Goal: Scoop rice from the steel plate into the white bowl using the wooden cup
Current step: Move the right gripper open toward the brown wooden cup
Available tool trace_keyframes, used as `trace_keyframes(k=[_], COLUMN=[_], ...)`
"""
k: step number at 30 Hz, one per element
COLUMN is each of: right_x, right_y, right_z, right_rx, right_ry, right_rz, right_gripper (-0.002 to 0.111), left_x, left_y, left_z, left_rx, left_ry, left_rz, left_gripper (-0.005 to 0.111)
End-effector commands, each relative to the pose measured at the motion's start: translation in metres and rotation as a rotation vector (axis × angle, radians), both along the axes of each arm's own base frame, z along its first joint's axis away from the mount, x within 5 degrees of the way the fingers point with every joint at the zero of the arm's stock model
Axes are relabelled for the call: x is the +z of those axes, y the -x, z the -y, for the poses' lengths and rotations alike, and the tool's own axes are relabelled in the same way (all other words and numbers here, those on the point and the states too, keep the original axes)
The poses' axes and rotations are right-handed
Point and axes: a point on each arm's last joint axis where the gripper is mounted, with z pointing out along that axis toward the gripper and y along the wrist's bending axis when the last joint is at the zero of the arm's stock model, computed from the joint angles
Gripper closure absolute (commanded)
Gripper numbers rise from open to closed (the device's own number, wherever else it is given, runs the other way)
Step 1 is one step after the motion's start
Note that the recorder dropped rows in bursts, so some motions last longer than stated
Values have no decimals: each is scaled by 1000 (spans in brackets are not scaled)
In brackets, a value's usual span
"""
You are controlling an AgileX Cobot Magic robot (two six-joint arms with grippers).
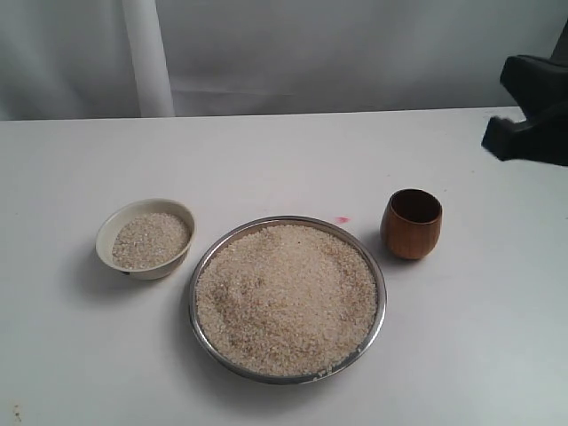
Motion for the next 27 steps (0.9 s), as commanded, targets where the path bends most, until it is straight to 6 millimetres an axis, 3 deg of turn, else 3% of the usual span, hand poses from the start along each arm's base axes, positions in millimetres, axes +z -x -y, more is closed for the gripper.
trace_keyframes(k=[1,4,7,17,23,27], right_x=[-31,-56,-96,-180,-193,-191], right_y=[-5,-13,-18,-25,-27,-28], right_z=[-3,-6,-8,-5,-2,-3], right_rx=[38,50,59,13,-29,-30], right_ry=[140,156,167,234,222,215], right_rz=[-67,-138,-234,-422,-458,-434], right_gripper=[108,108,108,108,107,89], left_x=[2,2,2,2,2,2], left_y=[0,0,0,0,0,0], left_z=[0,0,0,0,0,0], left_rx=[-4,-4,-3,-4,-4,-4], left_ry=[9,9,11,8,11,11], left_rz=[11,11,11,11,11,11], left_gripper=[107,107,107,107,107,107])
